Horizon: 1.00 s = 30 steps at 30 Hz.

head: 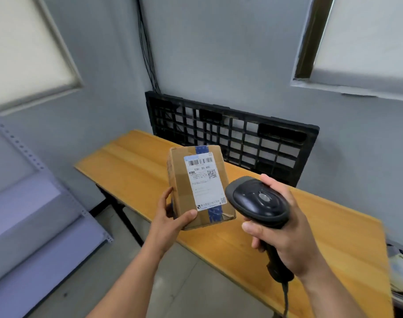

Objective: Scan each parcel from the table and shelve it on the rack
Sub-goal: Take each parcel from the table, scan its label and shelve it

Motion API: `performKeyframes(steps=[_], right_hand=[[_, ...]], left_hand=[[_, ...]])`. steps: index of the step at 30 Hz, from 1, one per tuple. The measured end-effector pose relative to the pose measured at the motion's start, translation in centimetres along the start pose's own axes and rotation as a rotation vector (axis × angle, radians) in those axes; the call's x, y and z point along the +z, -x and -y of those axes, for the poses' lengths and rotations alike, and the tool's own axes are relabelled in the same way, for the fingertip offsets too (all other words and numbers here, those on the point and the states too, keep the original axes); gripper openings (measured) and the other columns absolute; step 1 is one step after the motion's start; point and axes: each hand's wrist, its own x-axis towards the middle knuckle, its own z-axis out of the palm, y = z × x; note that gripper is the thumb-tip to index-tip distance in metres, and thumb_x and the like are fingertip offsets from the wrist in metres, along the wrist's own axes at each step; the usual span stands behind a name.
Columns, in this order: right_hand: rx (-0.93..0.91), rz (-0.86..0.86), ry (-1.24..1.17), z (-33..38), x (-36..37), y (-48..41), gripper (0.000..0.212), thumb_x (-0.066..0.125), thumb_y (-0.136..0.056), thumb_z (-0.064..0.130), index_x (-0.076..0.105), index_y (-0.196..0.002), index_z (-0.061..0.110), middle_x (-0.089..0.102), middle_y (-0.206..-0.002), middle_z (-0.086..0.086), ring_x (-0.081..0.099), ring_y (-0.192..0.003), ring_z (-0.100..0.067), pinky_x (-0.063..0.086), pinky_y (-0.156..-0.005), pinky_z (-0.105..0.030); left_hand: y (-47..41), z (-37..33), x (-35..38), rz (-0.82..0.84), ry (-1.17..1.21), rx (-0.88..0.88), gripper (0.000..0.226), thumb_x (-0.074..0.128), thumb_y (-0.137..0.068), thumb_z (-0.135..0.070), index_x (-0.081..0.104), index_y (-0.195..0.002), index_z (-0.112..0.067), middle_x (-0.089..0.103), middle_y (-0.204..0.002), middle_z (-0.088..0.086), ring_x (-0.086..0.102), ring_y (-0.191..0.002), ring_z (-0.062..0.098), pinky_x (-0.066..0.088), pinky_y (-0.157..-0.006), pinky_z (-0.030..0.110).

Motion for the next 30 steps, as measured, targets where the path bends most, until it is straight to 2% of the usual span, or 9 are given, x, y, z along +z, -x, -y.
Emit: performKeyframes(steps=[5, 8, 12, 15, 18, 23, 25, 28, 30], right_hand=[[-0.006, 0.167, -0.034, -0.8, 3.3, -0.7, 0.088, 0.083, -0.06, 0.015, 0.045, -0.135, 0.04, 0.072, -0.106, -0.003, 0.061, -0.051, -0.034, 0.054, -0.048, -0.044], [-0.001, 0.244, -0.063, -0.9, 5.6, -0.7, 0.086, 0.083, -0.06, 0.013, 0.047, -0.133, 0.042, 0.071, -0.107, -0.003, 0.059, -0.05, -0.034, 0.053, -0.048, -0.041], [-0.005, 0.338, -0.086, -0.6, 9.0, -0.2, 0.086, 0.082, -0.059, 0.014, 0.048, -0.132, 0.042, 0.071, -0.105, 0.0, 0.058, -0.05, -0.034, 0.053, -0.048, -0.042], [-0.017, 0.393, -0.102, -0.1, 12.1, 0.6, 0.085, 0.082, -0.057, 0.015, 0.05, -0.13, 0.045, 0.071, -0.105, 0.003, 0.058, -0.049, -0.034, 0.052, -0.05, -0.047], [-0.038, 0.448, -0.107, 0.5, 16.1, 2.0, 0.081, 0.083, -0.057, 0.015, 0.055, -0.122, 0.054, 0.07, -0.104, 0.003, 0.057, -0.048, -0.032, 0.052, -0.048, -0.042], [-0.047, 0.522, -0.123, 2.1, 22.6, 4.5, 0.08, 0.083, -0.057, 0.014, 0.055, -0.122, 0.052, 0.069, -0.107, 0.01, 0.058, -0.049, -0.029, 0.053, -0.048, -0.04], [-0.053, 0.576, -0.119, 2.6, 26.0, 6.0, 0.081, 0.084, -0.057, 0.014, 0.055, -0.123, 0.052, 0.069, -0.107, 0.006, 0.059, -0.05, -0.03, 0.053, -0.048, -0.04], [-0.049, 0.636, -0.118, 3.3, 31.0, 8.3, 0.085, 0.086, -0.056, 0.014, 0.055, -0.126, 0.052, 0.069, -0.108, -0.003, 0.059, -0.051, -0.033, 0.053, -0.049, -0.042], [-0.052, 0.68, -0.115, 3.6, 34.3, 9.8, 0.086, 0.086, -0.058, 0.008, 0.055, -0.127, 0.05, 0.068, -0.107, -0.007, 0.058, -0.051, -0.033, 0.052, -0.049, -0.041]], left_hand=[[4.0, 0.7, -4.5, -0.189, -0.002, -0.016, 0.098, 0.089, -0.058, -0.047, 0.035, -0.139, -0.044, 0.059, -0.127, -0.004, 0.059, -0.115, 0.013, 0.054, -0.078, 0.02], [6.6, 1.2, -7.3, -0.273, 0.014, -0.044, 0.099, 0.087, -0.046, -0.06, 0.037, -0.131, -0.054, 0.062, -0.129, -0.002, 0.06, -0.118, 0.018, 0.054, -0.091, 0.034], [9.9, 1.8, -10.7, -0.373, 0.046, -0.05, 0.095, 0.083, -0.048, -0.055, 0.037, -0.13, -0.053, 0.064, -0.126, 0.0, 0.063, -0.112, 0.016, 0.054, -0.079, 0.021], [12.4, 2.2, -13.6, -0.438, 0.056, -0.048, 0.097, 0.083, -0.049, -0.054, 0.035, -0.133, -0.05, 0.066, -0.122, -0.004, 0.065, -0.109, 0.014, 0.053, -0.076, 0.018], [14.8, 2.5, -17.2, -0.493, 0.064, -0.041, 0.093, 0.084, -0.057, -0.045, 0.034, -0.135, -0.047, 0.067, -0.114, -0.011, 0.065, -0.105, 0.011, 0.051, -0.07, 0.014], [19.0, 2.6, -23.5, -0.537, 0.052, -0.033, 0.104, 0.081, -0.046, -0.059, 0.034, -0.139, -0.047, 0.063, -0.124, -0.005, 0.062, -0.112, 0.017, 0.053, -0.078, 0.02], [21.3, 2.9, -26.7, -0.572, 0.04, -0.022, 0.104, 0.084, -0.05, -0.056, 0.033, -0.14, -0.046, 0.061, -0.125, -0.005, 0.062, -0.111, 0.016, 0.053, -0.073, 0.017], [24.7, 3.3, -31.3, -0.652, 0.051, -0.001, 0.092, 0.085, -0.065, -0.039, 0.033, -0.14, -0.044, 0.062, -0.125, -0.004, 0.062, -0.111, 0.014, 0.053, -0.066, 0.014], [26.9, 3.7, -34.3, -0.692, 0.049, 0.002, 0.097, 0.088, -0.061, -0.045, 0.033, -0.141, -0.045, 0.062, -0.125, -0.005, 0.062, -0.111, 0.014, 0.054, -0.07, 0.017]])
